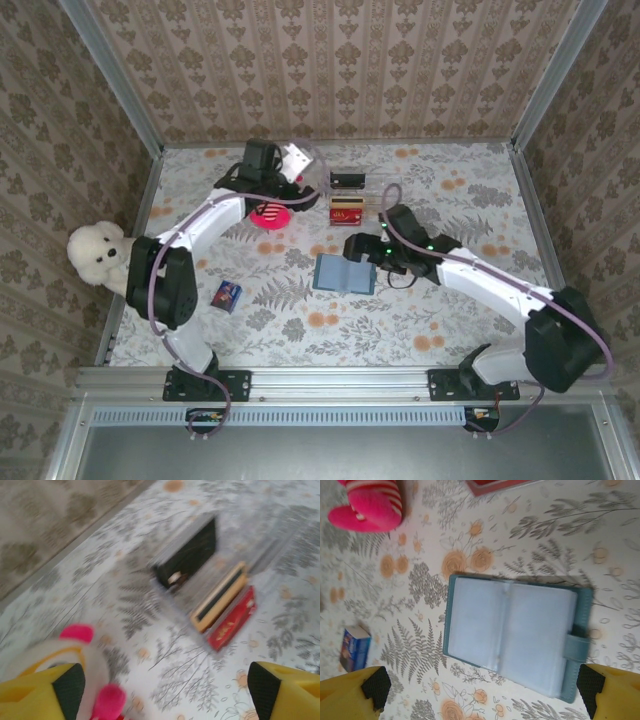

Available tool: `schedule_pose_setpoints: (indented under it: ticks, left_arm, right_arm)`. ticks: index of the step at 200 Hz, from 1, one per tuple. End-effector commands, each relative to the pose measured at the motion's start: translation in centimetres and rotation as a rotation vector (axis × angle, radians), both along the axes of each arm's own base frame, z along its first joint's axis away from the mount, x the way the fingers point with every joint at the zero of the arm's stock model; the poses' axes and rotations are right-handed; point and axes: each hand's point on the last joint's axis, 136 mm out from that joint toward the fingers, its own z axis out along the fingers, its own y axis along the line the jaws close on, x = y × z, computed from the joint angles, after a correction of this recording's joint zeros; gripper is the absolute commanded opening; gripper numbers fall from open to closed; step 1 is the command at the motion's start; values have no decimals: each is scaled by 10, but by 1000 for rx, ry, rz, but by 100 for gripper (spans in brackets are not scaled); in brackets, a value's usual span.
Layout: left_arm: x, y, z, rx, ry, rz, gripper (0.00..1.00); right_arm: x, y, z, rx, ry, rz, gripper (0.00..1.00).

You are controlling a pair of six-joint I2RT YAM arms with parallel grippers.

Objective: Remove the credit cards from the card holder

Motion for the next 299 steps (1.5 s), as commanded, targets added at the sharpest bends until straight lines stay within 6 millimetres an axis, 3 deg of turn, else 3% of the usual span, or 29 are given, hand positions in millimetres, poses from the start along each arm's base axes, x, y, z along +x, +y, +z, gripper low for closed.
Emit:
schedule_pose_setpoints:
  ticks: [1, 43, 87, 120, 163, 221, 299]
  left_arm:
    - [18, 43, 27, -125, -13, 270, 98]
    - [2, 96, 5, -177, 72, 484, 100]
    - [-18, 126, -13, -297, 148, 632, 100]
    - [-28, 130, -22, -407, 210, 679, 100]
    - [-37, 130, -35, -407, 278, 693, 100]
    - [-38, 128, -38, -404, 300, 688, 100]
    - [-39, 122, -42, -421, 341, 671, 100]
  right_arm:
    - [-2, 1, -26, -206, 35, 22, 98]
    - [1, 27, -52, -398, 82, 80, 97]
    - [7, 44, -75, -511, 109, 101, 96]
    - [7, 55, -93, -517, 158, 130, 96]
    - [3, 58, -110, -530, 207, 146, 100]
    - [-2, 47, -128, -564, 254, 135, 99]
    - [-7, 17, -135, -597, 302, 120, 74]
